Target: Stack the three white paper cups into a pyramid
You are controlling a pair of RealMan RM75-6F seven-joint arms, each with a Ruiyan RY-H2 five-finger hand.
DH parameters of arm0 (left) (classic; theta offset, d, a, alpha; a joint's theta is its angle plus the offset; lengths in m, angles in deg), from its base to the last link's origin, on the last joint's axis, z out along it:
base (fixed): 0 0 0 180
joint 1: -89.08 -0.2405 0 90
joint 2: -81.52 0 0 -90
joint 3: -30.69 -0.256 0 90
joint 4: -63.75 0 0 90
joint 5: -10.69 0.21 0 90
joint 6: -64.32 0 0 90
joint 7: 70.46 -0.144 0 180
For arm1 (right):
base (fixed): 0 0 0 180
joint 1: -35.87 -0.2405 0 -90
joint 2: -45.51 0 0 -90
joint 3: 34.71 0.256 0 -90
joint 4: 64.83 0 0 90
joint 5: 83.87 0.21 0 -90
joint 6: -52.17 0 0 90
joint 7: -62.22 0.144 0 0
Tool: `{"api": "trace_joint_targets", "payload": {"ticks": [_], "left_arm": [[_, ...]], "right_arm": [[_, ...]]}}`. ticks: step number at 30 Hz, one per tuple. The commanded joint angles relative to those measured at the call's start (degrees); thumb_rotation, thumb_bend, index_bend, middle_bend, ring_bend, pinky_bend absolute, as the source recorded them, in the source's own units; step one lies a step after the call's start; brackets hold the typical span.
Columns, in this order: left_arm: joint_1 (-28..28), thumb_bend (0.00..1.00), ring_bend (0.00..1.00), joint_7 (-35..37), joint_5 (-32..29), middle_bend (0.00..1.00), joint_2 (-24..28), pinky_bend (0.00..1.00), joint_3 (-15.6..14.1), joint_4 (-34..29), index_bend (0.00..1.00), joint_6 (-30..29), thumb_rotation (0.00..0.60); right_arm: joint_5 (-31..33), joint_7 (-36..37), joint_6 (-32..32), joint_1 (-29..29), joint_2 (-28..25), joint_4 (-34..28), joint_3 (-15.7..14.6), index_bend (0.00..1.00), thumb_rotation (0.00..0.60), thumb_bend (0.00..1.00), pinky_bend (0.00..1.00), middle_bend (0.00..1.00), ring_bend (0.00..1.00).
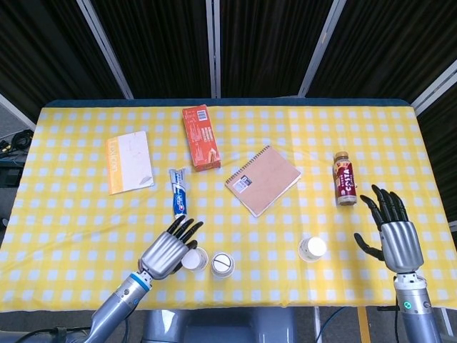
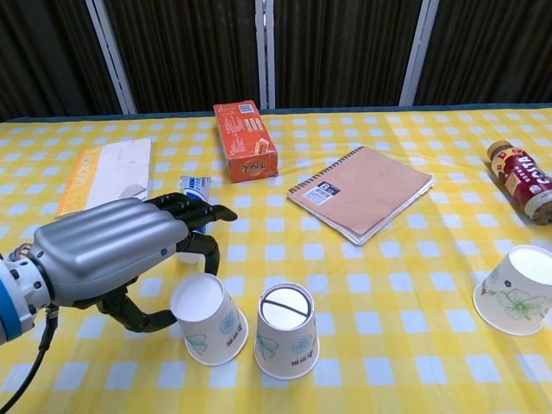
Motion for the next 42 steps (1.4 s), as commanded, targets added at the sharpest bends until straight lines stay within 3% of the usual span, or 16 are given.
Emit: {"api": "trace_joint_targets", "payload": {"ticks": [1,7,12,18,24,31,37,42], "left_arm": [[0.09,0.32,0.00,0.01,-0.13,0.00,0.43,0.00,-0.34,-0.44,0.46,0.08,0.600],[0.35,0.30,0.00,1.12,0.19,0.00,1.49,0.00,-1.05,-1.43,0.42,0.51,0.600],[0.43,0.24,0.00,1.30,0.28,0.00,2.28,0.00,-1.54,-1.64,0.19,0.45,0.600],[-0.47,0.23,0.00,3.53,1.36,0.00,3.58,0.00,-2.08,-1.24,0.06,-1.24,0.600],[-2.63,0.23,0.00,8.02,5.25,0.00,6.60,0.00,-3.29,-0.12,0.04,-5.42,0.600],[-8.28,0.23,0.00,17.47,10.78,0.00,13.07,0.00,-5.06,3.17,0.02,-15.61,0.600],[-11.53,0.23,0.00,24.66,12.55,0.00,16.78,0.00,-5.54,6.73,0.01,-20.37,0.600],[-12.61,0.23,0.00,28.45,13.20,0.00,19.01,0.00,-4.65,7.30,0.00,-22.51,0.600]], "right_arm": [[0.01,-0.08,-0.06,-0.01,0.03,0.00,-0.02,0.18,0.600,0.16,0.04,0.00,0.00],[0.04,-0.22,-0.11,-0.02,0.10,0.03,-0.01,0.18,0.600,0.16,0.04,0.00,0.00],[0.02,-0.19,-0.13,0.01,0.03,-0.03,-0.04,0.18,0.600,0.16,0.04,0.00,0.00],[0.10,-0.30,-0.35,-0.02,0.00,-0.06,-0.08,0.18,0.600,0.16,0.04,0.00,0.00],[0.23,-0.33,-0.65,-0.09,0.05,-0.04,-0.10,0.18,0.600,0.16,0.04,0.00,0.00],[-0.06,-0.40,-3.34,-0.75,-0.95,-0.70,-1.34,0.17,0.600,0.13,0.04,0.00,0.00],[-1.89,1.40,-8.63,-2.14,-5.54,-5.81,-4.47,0.15,0.600,0.12,0.02,0.00,0.00],[-2.21,-2.39,-12.16,-3.19,-9.51,-11.28,-5.83,0.15,0.600,0.12,0.02,0.00,0.00]]}}
